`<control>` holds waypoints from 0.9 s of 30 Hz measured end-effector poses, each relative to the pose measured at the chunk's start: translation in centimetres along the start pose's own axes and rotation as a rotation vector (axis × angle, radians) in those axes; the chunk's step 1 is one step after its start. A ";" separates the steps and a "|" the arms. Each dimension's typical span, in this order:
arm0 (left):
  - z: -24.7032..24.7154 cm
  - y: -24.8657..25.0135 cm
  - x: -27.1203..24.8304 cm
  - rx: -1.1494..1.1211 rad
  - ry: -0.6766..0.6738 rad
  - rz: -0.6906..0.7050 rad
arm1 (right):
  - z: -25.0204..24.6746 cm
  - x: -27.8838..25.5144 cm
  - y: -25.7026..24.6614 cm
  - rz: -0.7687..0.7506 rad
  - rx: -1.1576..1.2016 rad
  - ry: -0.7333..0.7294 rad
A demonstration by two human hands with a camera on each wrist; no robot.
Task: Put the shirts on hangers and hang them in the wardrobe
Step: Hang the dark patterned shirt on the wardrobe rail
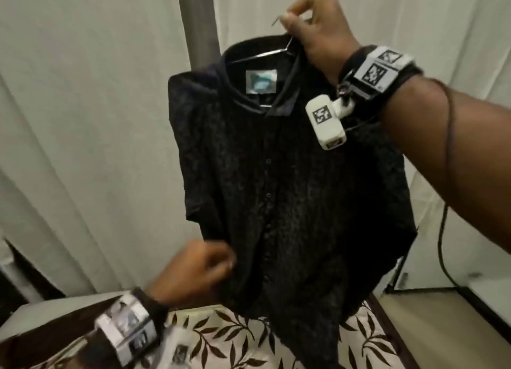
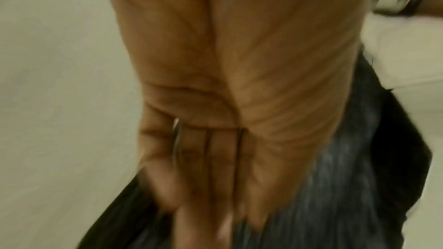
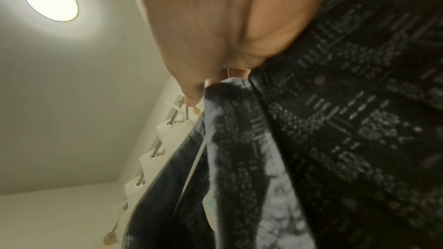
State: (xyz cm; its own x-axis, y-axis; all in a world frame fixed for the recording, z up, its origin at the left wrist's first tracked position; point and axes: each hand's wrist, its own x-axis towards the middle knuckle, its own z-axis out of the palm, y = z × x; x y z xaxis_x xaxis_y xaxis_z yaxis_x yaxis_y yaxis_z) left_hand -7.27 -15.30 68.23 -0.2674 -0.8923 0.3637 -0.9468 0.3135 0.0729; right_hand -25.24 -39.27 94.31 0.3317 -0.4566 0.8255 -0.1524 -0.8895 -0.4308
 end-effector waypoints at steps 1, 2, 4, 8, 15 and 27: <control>-2.7 -0.6 1.6 -0.158 0.344 0.007 | 0.4 -0.6 0.3 0.004 0.045 -0.023; -6.1 -0.2 4.0 -0.072 0.630 -0.064 | 0.6 -1.1 0.6 0.023 0.093 -0.044; -11.9 -1.1 8.3 0.128 0.792 -0.204 | 1.2 -2.1 0.4 0.029 0.148 -0.111; -18.0 0.1 14.4 0.041 0.415 -0.289 | 2.0 -3.2 -1.8 -0.062 0.194 -0.162; -18.2 0.3 15.6 0.012 0.563 -0.244 | -3.9 -5.1 -0.3 -0.035 -0.011 -0.308; -17.9 -1.2 12.4 0.140 0.364 -0.287 | -9.0 -11.9 10.9 0.197 -0.212 -0.125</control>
State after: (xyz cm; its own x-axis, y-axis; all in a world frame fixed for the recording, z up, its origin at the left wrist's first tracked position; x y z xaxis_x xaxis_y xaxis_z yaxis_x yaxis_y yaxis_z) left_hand -6.23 -20.92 89.32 0.0641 -0.7571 0.6501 -0.9949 0.0026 0.1011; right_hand -39.21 -43.69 83.10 0.3864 -0.6265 0.6769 -0.4112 -0.7739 -0.4816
